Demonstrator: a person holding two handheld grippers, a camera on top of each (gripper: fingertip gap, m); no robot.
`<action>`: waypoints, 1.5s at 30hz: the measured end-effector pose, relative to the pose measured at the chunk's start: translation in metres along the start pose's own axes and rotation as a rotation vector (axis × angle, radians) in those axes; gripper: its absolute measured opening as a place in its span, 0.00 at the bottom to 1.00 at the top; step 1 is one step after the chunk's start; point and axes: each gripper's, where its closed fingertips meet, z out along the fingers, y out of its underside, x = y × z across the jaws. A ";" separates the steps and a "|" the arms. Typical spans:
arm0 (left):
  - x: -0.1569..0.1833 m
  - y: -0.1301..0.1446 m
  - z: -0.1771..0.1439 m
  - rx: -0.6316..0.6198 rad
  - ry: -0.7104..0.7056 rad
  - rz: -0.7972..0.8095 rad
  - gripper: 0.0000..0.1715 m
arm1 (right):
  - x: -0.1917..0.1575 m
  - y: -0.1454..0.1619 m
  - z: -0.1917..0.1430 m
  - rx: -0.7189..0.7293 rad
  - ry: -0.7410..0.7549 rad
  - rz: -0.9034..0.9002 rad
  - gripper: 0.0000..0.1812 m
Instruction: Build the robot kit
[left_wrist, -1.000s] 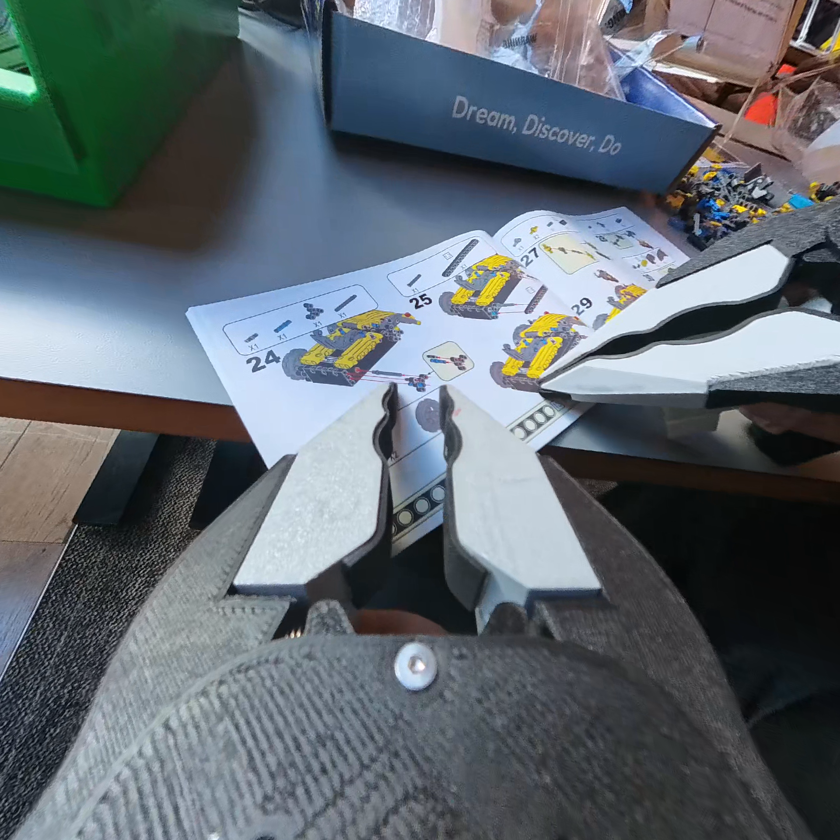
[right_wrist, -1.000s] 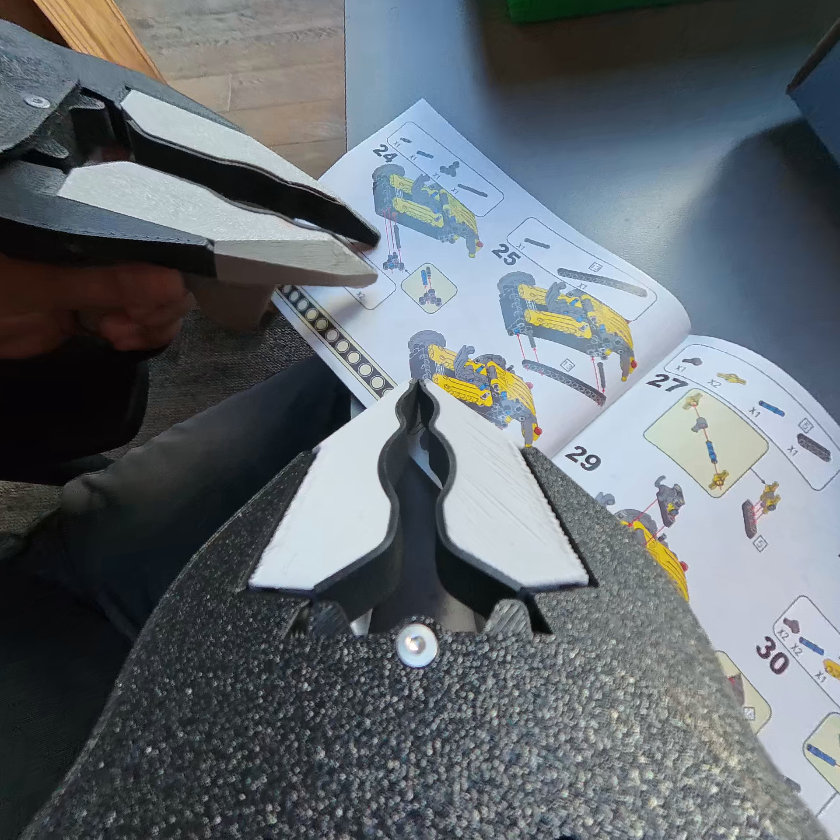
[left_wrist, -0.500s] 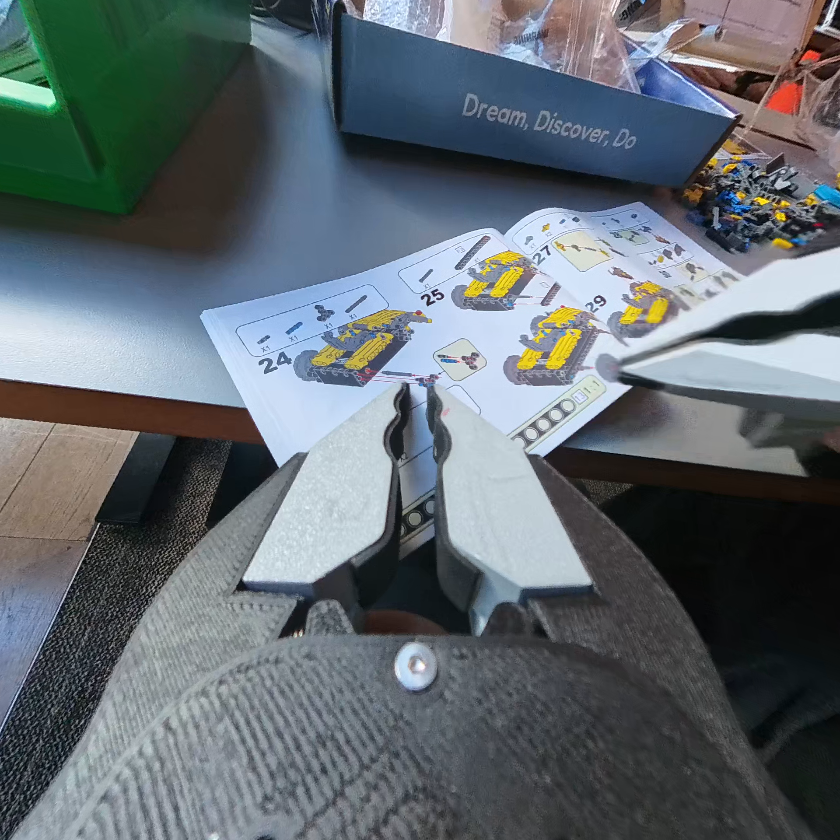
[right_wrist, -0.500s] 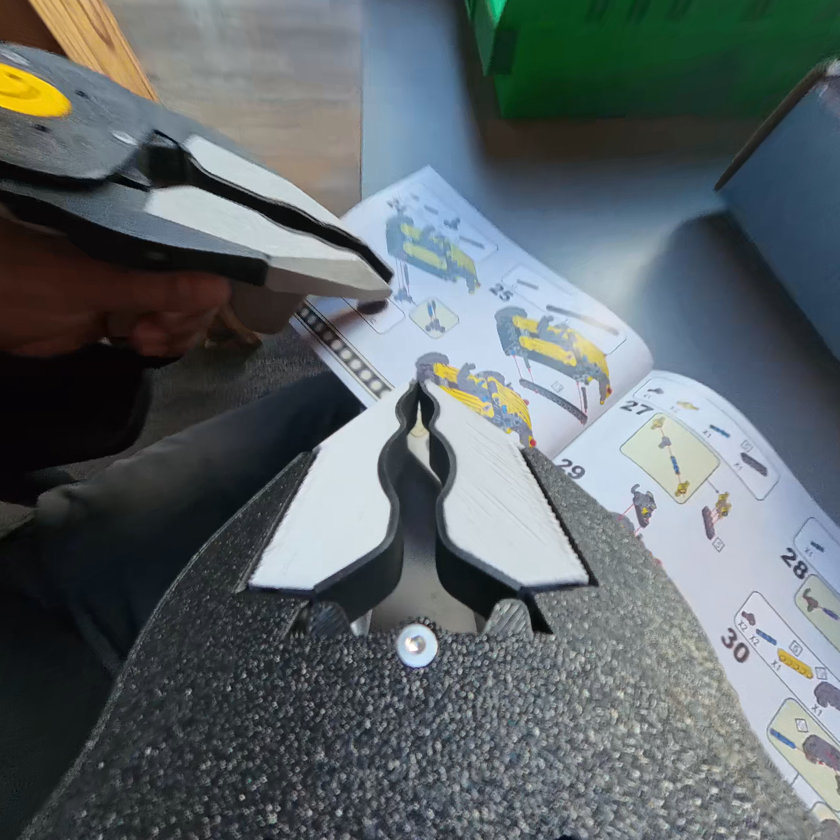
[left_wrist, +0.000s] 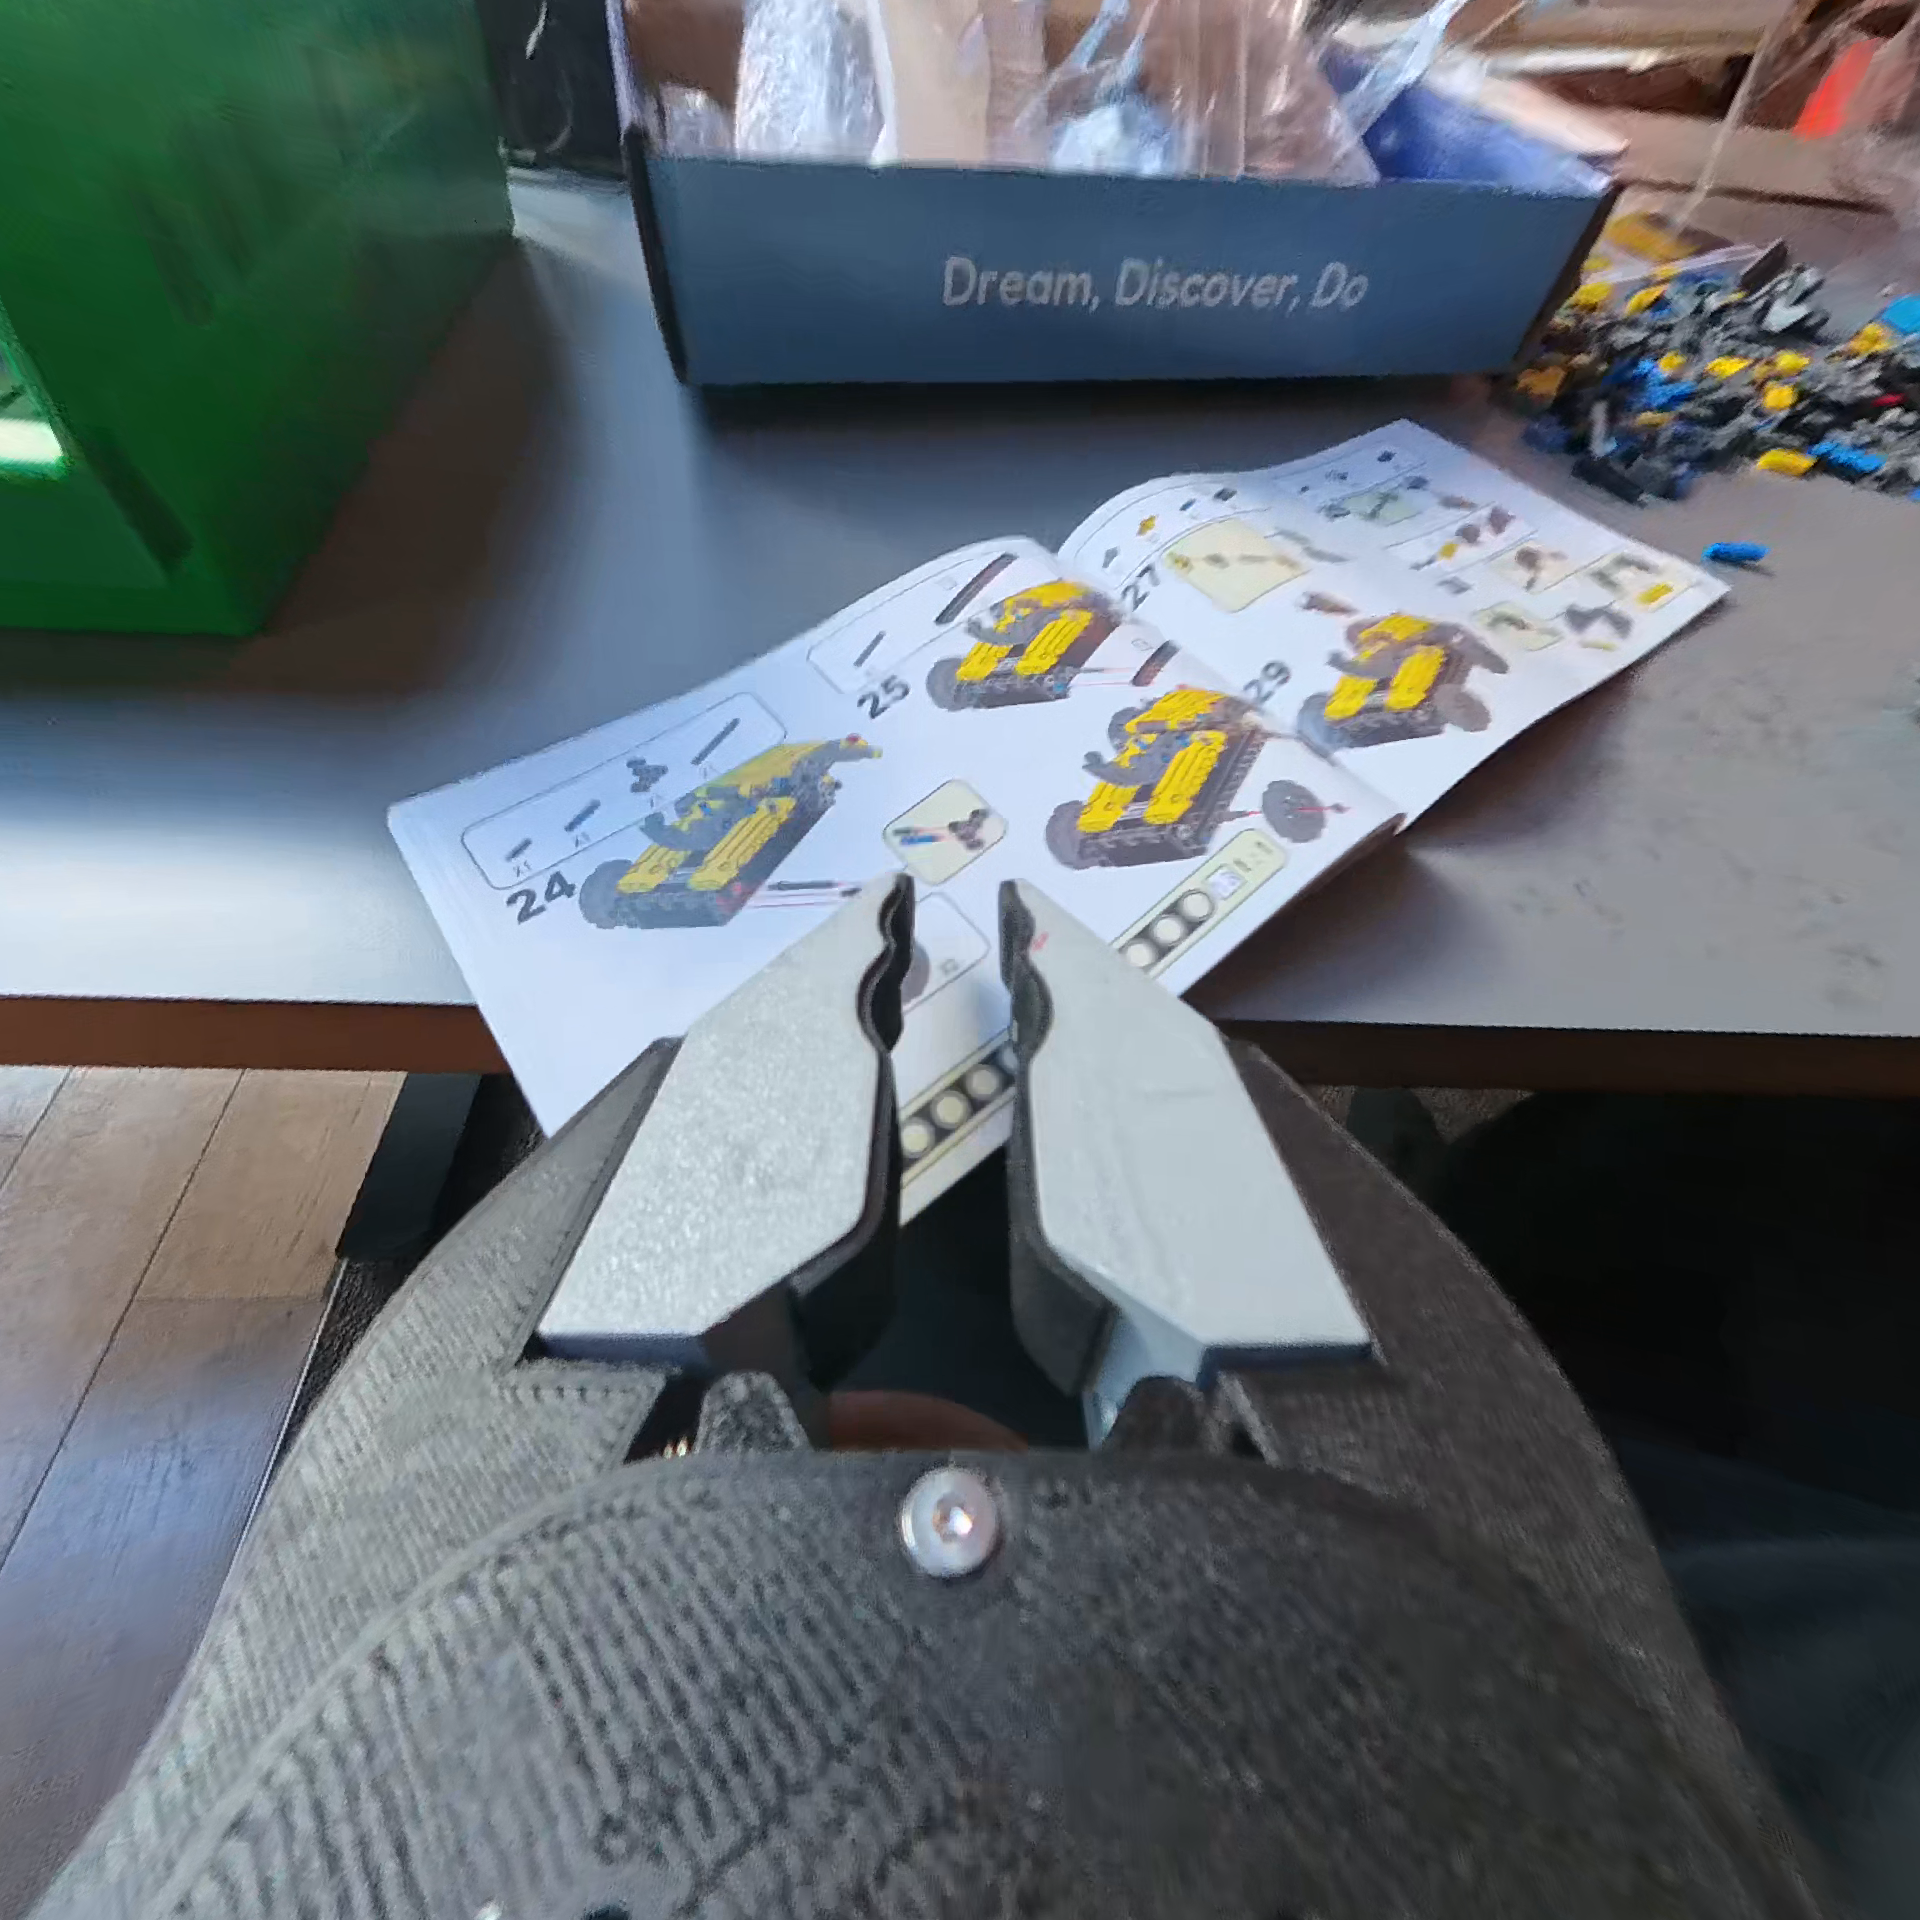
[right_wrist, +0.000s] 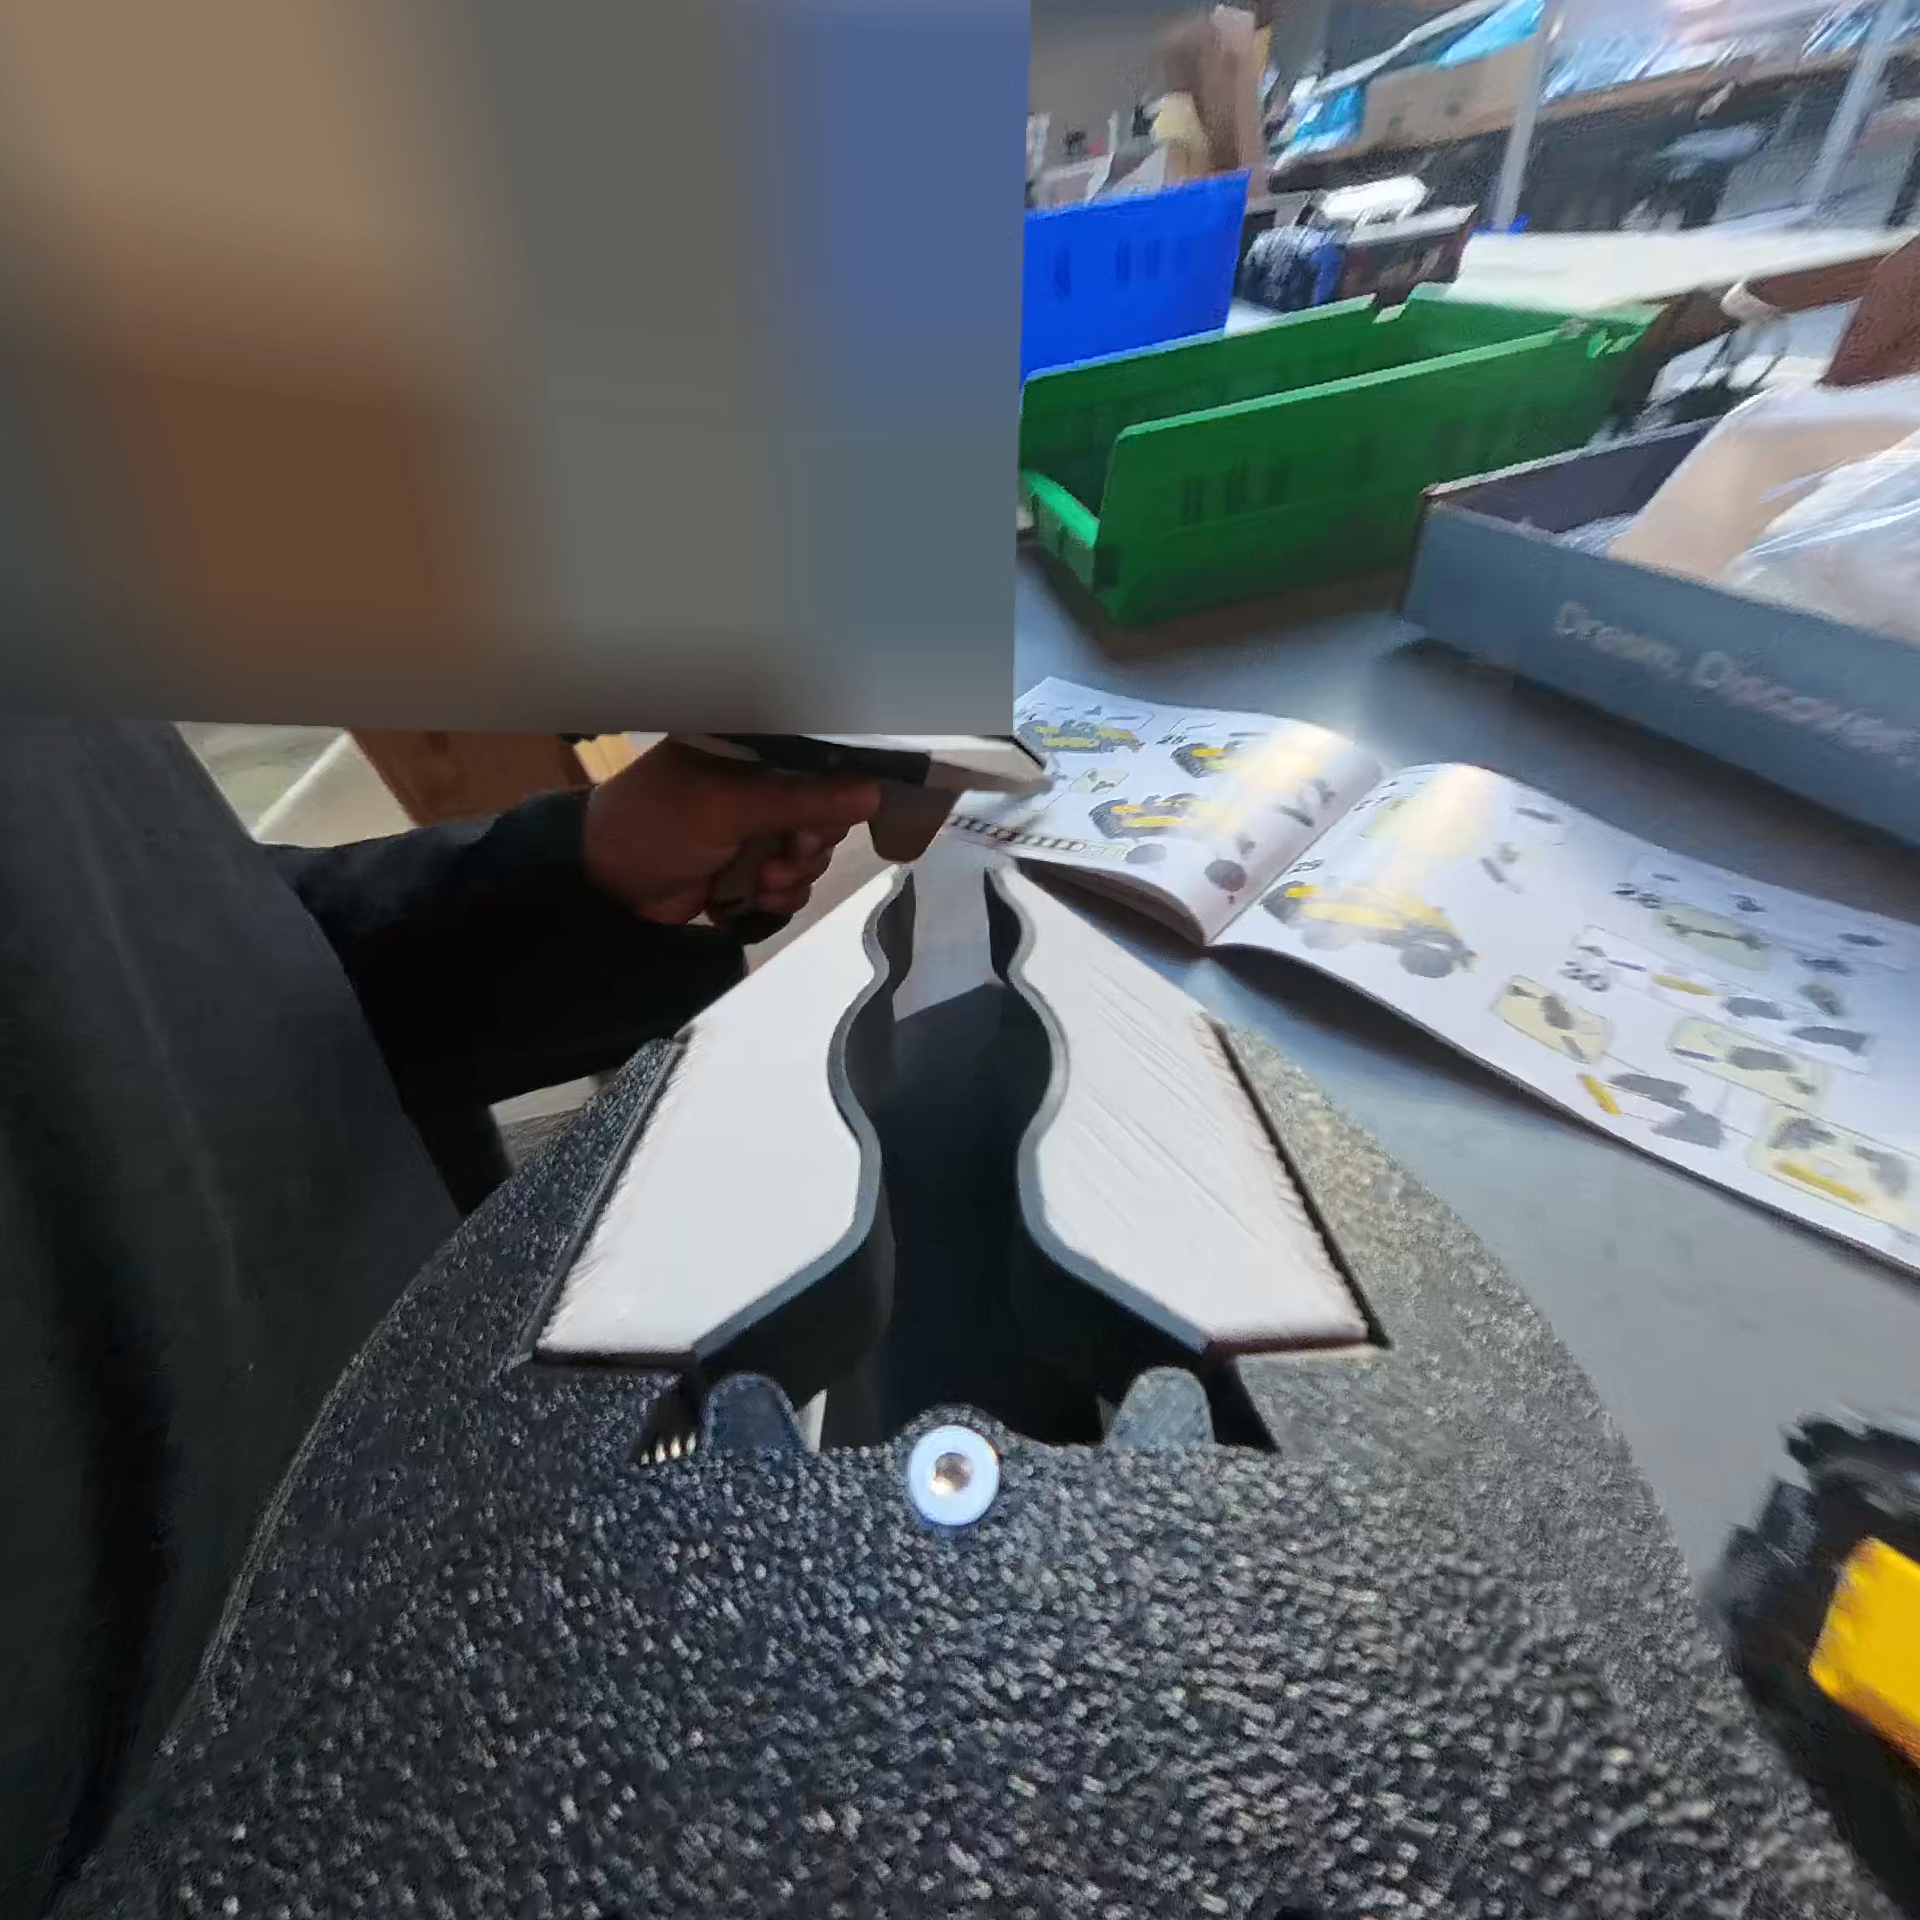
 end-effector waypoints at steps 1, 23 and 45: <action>0.003 -0.006 -0.004 0.027 0.006 0.000 0.07 | 0.001 -0.003 -0.007 0.021 0.024 -0.017 0.08; 0.013 -0.035 -0.025 0.172 0.128 -0.058 0.07 | 0.010 -0.014 0.021 0.020 0.028 -0.123 0.07; 0.144 -0.016 -0.012 0.082 0.334 0.202 0.16 | 0.206 -0.014 -0.273 -0.114 0.920 0.053 0.12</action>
